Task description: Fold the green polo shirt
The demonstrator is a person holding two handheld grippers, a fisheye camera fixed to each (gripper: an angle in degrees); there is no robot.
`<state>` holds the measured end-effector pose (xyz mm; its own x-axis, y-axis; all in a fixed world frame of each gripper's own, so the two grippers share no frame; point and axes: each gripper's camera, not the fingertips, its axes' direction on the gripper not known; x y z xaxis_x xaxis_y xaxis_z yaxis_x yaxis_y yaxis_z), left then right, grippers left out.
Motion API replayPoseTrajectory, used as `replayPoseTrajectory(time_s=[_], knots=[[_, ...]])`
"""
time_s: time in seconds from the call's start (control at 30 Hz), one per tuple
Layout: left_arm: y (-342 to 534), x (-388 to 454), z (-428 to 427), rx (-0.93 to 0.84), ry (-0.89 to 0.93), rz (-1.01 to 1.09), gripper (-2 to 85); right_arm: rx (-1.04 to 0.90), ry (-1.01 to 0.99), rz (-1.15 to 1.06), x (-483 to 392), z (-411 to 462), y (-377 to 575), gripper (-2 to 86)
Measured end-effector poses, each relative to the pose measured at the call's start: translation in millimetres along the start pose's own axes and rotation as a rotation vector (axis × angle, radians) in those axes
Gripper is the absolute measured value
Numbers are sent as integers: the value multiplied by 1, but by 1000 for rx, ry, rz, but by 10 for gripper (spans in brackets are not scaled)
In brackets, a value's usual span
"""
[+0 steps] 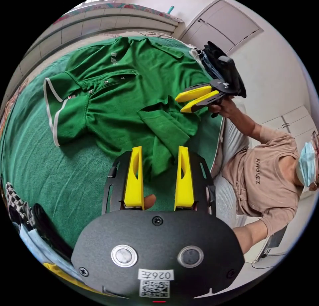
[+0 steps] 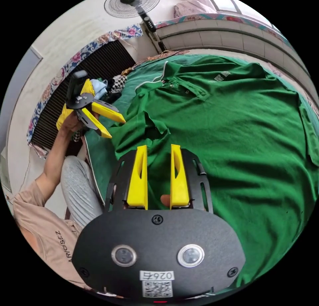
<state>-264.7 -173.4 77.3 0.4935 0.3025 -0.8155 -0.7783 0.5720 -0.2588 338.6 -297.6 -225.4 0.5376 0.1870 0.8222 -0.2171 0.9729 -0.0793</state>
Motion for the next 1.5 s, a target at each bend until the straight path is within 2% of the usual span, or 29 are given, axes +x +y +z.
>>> replayPoseTrajectory(time_s=[0.1, 0.17, 0.27, 0.4, 0.5, 0.63, 0.7, 0.77, 0.8, 0.83, 0.93, 1.07, 1.17, 1.23, 1.3, 1.37, 1.4, 1.5], knots=[[-6, -9, 7, -3, 50, 3, 98, -98, 105, -76, -9, 20, -6, 6], [-13, -12, 13, -105, -11, -12, 32, -82, 209, -65, -6, 6, -1, -6], [-9, -16, -11, -25, 38, -4, 3, -46, 134, 0, 13, -17, 9, -7], [9, -40, -35, 107, 118, -99, -3, -35, 202, 55, 27, -30, 19, 9], [20, -51, -40, 160, 124, -151, 6, 15, 147, 42, 21, -36, 20, 30], [9, -47, -30, 202, 133, -116, 61, 38, 123, -59, -10, -15, 3, 66], [-9, -44, -10, 108, 137, -100, 49, 32, 142, -103, -24, 4, -10, 73], [-29, -37, 21, -101, 84, -62, 10, -134, 261, -184, -35, 44, -25, 5], [-30, -35, 20, -101, 78, -54, 7, -167, 310, -182, -34, 50, -26, 1], [-29, -33, 10, -86, 80, -45, 2, -141, 307, -175, -32, 44, -24, -4], [-6, -40, -35, 112, 105, -77, -3, -38, 199, -91, -11, 6, -6, -2], [24, -59, -59, 300, 69, -202, 25, 22, 193, -1, 16, -17, 10, 48], [10, -64, -31, 184, 176, -203, 73, 11, 133, 28, 20, -9, 6, 74], [-3, -61, -10, 100, 156, -199, 71, 4, 142, 49, 21, 1, 1, 92], [-19, -56, 15, -31, 128, -177, 25, 0, 140, 70, 24, 14, -5, 67], [-27, -38, 8, -73, 16, -113, 7, -97, 71, 39, 26, 35, -17, 6], [-27, -33, 0, -57, 2, -102, 5, -93, 69, 51, 27, 34, -18, 3], [-1, -21, -54, 178, 21, -96, -4, 52, 70, 66, 30, 3, -3, 9]])
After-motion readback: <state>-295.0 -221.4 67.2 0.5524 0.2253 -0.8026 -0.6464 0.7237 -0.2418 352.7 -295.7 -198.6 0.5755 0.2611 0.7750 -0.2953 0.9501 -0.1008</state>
